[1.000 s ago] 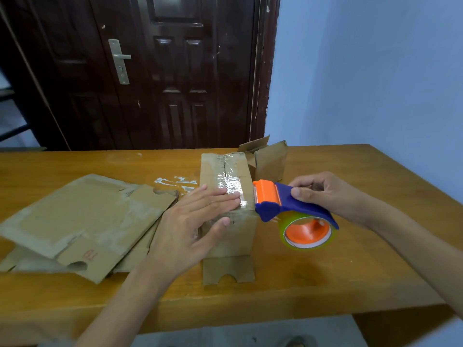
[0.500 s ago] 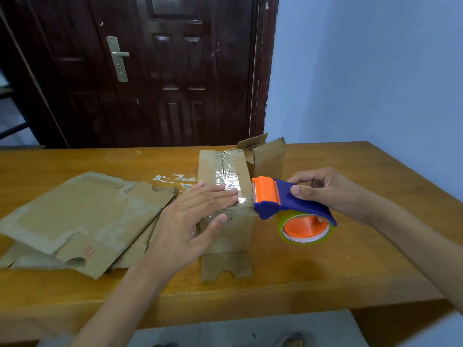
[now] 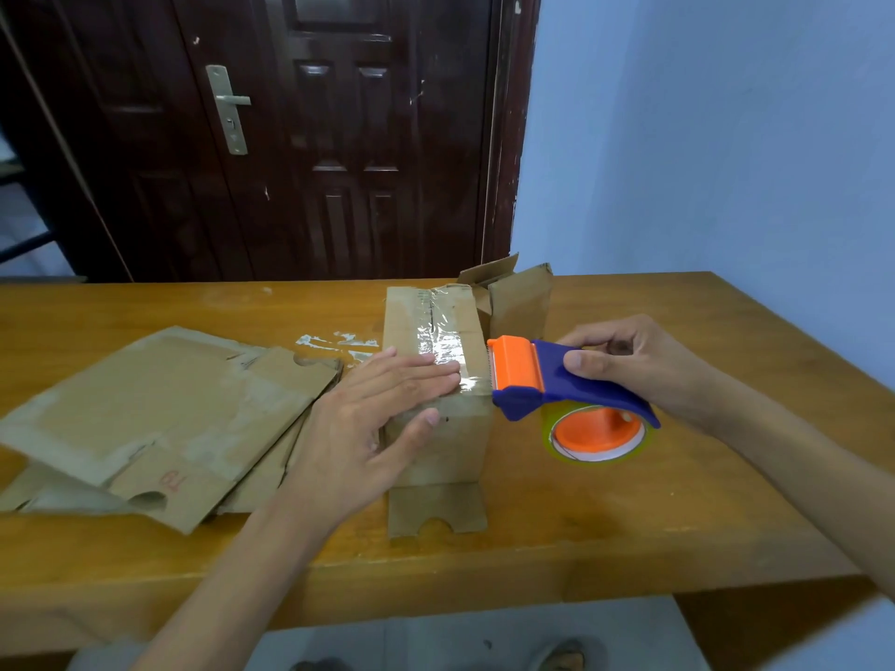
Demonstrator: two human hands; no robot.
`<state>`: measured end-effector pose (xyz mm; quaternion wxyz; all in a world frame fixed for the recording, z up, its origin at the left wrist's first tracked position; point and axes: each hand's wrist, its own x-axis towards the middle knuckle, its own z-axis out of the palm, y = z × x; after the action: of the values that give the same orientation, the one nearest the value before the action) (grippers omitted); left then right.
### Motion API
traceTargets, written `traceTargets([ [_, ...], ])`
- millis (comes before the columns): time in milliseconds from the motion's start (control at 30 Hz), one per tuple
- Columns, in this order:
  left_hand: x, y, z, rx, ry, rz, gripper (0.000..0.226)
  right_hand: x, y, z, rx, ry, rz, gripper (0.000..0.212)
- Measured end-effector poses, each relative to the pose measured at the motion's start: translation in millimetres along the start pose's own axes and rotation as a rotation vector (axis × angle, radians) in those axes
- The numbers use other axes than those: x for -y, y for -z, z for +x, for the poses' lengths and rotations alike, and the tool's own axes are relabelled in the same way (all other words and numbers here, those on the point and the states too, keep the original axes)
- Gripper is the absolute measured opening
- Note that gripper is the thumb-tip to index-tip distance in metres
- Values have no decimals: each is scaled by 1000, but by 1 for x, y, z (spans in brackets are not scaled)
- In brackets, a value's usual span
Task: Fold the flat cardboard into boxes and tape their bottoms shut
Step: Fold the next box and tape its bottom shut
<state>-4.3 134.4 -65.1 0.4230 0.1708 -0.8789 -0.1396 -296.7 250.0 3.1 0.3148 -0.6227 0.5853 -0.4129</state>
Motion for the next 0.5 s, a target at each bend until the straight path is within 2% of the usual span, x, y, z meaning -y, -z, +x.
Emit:
traceTargets([
  [500, 0, -1, 0, 5, 11, -9, 33, -6, -6, -1, -102, 0, 98, 35],
])
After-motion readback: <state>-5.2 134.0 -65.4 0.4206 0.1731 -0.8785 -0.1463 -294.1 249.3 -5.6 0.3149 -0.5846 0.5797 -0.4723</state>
